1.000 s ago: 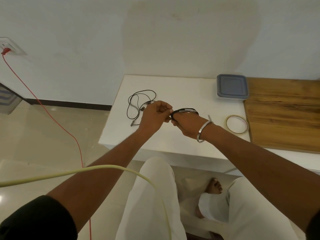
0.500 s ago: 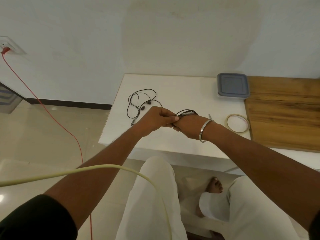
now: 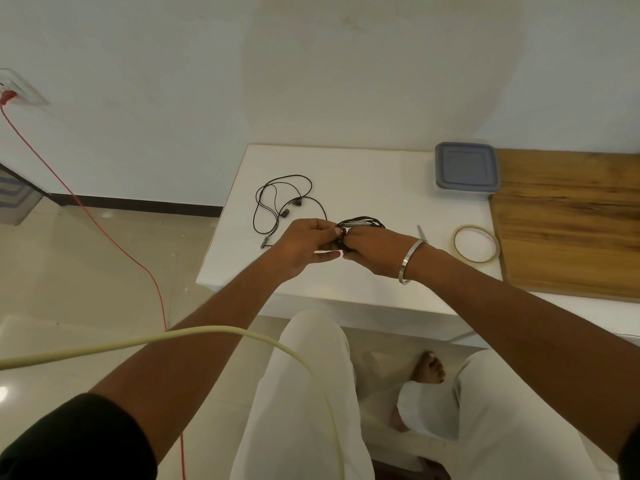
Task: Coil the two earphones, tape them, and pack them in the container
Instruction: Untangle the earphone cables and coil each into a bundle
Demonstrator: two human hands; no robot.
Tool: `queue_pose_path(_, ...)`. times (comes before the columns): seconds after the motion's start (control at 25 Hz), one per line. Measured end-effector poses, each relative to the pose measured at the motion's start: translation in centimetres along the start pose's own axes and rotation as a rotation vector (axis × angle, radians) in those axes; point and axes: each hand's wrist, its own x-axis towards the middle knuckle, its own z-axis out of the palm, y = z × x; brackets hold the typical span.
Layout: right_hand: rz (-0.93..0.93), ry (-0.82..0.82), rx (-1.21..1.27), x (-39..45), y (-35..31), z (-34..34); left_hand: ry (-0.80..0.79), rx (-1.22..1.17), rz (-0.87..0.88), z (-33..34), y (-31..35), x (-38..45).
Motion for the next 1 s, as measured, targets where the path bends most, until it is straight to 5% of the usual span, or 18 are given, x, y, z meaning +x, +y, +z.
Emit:
queue_pose_path(0.44, 0.103, -0.072, 0.218, -0.4, 0.2, 0.1, -0.173, -0.252, -0.095, -0.2, -0.9, -0.2)
queue_pose_path(0.64, 0.141, -0.088, 0.189, -0.4, 0.6, 0.4, -0.029, -0.189, 0.027, 1.1, -1.5, 0.6)
queue_pose_path(0.76, 0.141, -0.055, 0.121, -0.6, 1.0, 0.6, 0.033, 0.028, 0.104, 1.9, -1.2, 1.2)
queue_pose_path(0.92, 0.174, -0.037, 0.048, -0.5, 1.6, 1.2, 0.186, 0.693, 0.317, 3.5, -0.7, 2.1)
queue_pose_path(1.0, 0.178, -0.009, 0.048, -0.4, 2.0, 1.1, 0.237, 0.711, 0.319, 4.0, -0.8, 2.7)
